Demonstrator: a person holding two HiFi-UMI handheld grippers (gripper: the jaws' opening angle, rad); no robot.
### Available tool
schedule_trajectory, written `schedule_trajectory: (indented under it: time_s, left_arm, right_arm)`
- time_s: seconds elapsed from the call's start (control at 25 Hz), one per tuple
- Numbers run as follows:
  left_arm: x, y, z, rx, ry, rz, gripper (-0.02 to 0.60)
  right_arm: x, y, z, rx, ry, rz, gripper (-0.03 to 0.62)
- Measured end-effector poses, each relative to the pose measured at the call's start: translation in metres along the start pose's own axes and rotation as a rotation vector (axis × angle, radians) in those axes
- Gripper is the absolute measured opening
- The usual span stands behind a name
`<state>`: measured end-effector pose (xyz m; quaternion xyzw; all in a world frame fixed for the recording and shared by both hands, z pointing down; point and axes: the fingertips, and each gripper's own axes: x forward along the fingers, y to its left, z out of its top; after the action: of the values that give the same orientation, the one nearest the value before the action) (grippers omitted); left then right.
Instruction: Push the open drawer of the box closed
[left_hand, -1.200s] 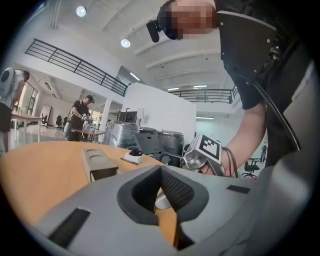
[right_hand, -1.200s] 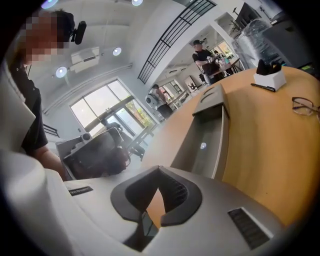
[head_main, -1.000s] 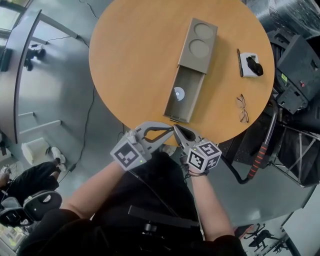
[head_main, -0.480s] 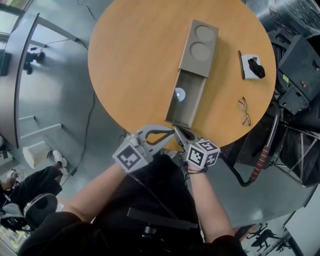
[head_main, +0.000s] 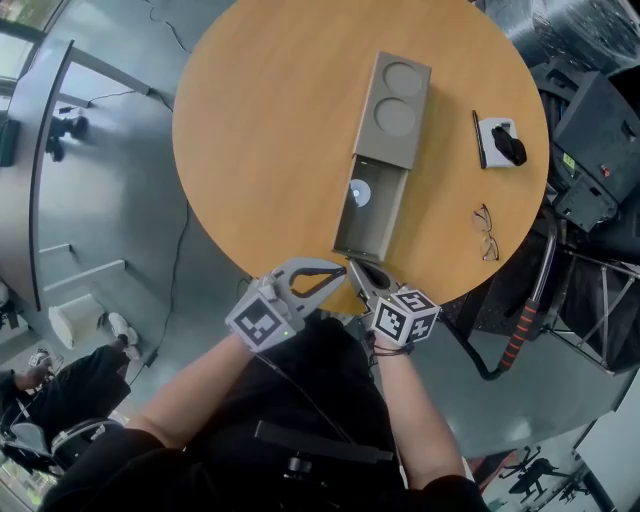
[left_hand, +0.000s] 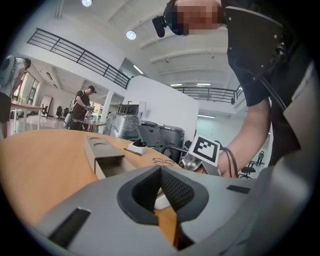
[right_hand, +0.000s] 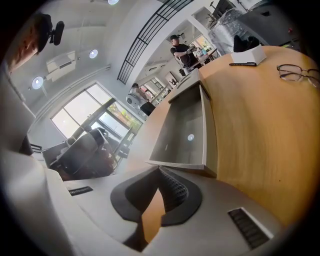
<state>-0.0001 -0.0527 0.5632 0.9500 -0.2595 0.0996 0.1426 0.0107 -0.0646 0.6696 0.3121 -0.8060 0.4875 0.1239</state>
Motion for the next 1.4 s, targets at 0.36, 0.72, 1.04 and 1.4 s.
schedule_trajectory:
  time_s: [0.36,0.72,1.04,1.4]
  left_arm:
    - [0.011,0.019,0.000,0.003,0.014,-0.016,0.031]
    - [0.017,0.032,0.000,-0.001,0.021,-0.022,0.031]
    - [0.023,0.039,-0.001,-0.004,0.025,-0.030,0.031]
    - [0.032,0.049,-0.006,-0.018,0.044,-0.035,0.031]
  right_arm:
    - [0.009,-0.007,0.016,0.007,-0.011,-0.005,0.005]
    - [0.014,-0.009,0.024,0.015,-0.006,-0.004,0.005]
    - [0.017,-0.009,0.029,0.021,-0.007,0.001,0.005]
    - [0.021,-0.013,0.041,0.021,-0.018,0.007,0.005]
